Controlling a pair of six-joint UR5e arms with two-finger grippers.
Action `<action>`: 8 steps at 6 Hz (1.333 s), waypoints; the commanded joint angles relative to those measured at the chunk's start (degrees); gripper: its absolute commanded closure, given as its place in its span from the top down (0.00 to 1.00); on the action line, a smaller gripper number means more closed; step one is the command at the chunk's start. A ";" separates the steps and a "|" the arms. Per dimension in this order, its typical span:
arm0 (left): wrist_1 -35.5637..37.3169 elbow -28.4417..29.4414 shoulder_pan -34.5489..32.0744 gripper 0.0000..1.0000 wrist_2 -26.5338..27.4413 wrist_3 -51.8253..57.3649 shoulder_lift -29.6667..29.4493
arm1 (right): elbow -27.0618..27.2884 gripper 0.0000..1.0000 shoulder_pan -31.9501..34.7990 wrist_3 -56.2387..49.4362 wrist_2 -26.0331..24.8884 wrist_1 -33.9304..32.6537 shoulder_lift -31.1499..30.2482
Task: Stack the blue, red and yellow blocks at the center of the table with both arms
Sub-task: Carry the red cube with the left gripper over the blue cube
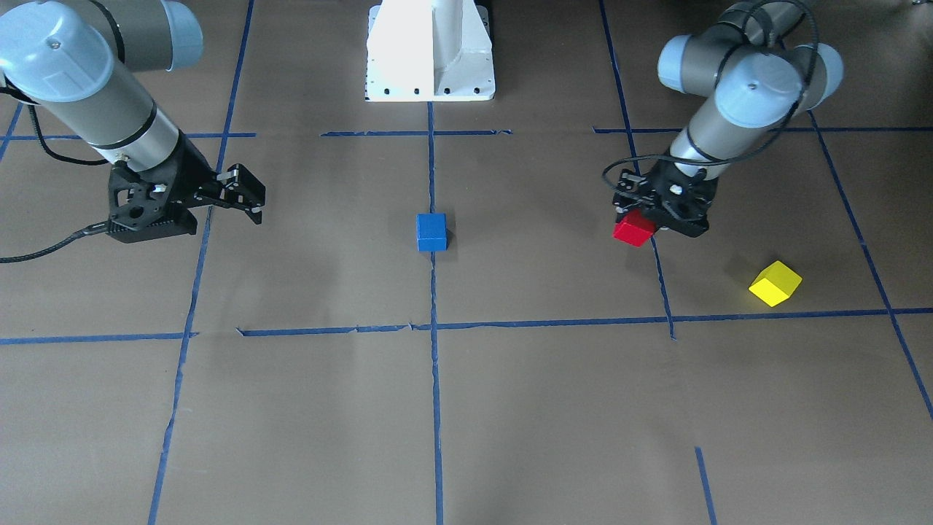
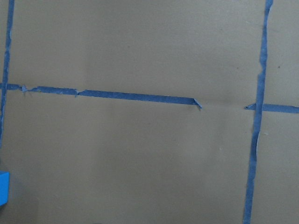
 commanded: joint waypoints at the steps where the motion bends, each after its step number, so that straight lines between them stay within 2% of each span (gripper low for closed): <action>1: 11.76 1.54 5.14 0.02 3.30 -10.12 -13.50 | -0.10 1.00 5.07 -7.18 4.79 0.09 -3.62; 2: 12.93 3.90 8.64 0.03 5.42 -15.91 -17.65 | -0.01 1.00 5.98 -9.24 4.90 0.09 -4.86; 4: 13.38 15.82 9.81 0.05 5.62 -24.63 -28.80 | -0.01 1.00 5.98 -9.17 4.90 0.09 -5.05; 5: 13.38 17.97 10.87 0.06 6.23 -27.98 -30.86 | -0.10 1.00 5.81 -9.17 4.73 0.09 -4.96; 6: 13.29 18.16 13.23 0.07 9.72 -29.84 -31.22 | -0.01 1.00 5.81 -9.00 4.81 0.09 -4.96; 8: 13.38 18.78 13.86 0.09 11.93 -30.12 -31.93 | -0.01 1.00 5.81 -9.08 4.82 0.09 -4.96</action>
